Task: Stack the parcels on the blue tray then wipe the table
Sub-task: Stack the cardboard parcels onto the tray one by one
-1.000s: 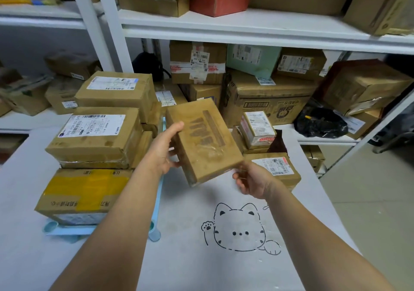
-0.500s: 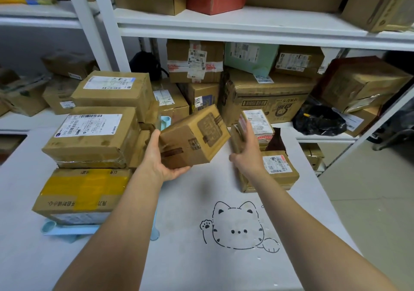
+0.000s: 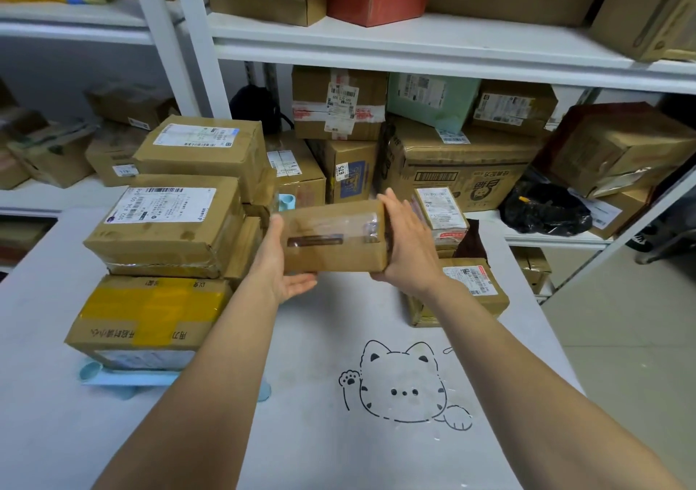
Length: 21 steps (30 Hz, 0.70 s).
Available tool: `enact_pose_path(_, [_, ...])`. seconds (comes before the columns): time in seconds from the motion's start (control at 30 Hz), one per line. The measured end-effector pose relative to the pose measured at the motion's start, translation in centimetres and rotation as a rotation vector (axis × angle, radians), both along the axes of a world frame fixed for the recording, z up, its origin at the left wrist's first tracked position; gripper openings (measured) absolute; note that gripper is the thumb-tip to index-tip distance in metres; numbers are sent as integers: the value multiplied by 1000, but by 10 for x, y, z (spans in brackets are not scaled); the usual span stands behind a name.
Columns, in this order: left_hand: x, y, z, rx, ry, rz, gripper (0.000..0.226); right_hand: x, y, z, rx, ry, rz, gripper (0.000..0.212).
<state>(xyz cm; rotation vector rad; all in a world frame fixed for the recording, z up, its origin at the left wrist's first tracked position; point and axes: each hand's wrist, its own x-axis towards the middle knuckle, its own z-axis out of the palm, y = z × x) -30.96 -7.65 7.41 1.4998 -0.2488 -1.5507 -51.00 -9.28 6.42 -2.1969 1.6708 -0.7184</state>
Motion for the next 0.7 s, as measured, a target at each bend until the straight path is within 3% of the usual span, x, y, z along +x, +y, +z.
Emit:
enact_pose_path(0.13, [12,-2,-6,-86,-113,44,64,-20,-3,-2,266,-509,-2,102])
enact_pose_path(0.23, [13,-4,-4,-161,-157,36,56,-29,-1,-6,513,-824,-113,109])
enact_pose_path(0.4, [13,-1,-3,-172,-166,45,36,-20,0,-5,678,-979,-262,92])
enact_pose_path(0.47, [13,1,-5,-145,-129,3,29,-18,2,-3,726,-1033,-296,75])
enact_pose_path(0.53, [13,4,-8,-132,-40,-65,38,-19,3,-2,770,-1115,-314,58])
enact_pose_path(0.6, [13,5,-9,-176,87,-133,53,-22,6,-3,789,-1207,-321,54])
enact_pose_path(0.7, [8,7,-1,-307,175,-166,45,-31,11,-11,798,-1388,-329,48])
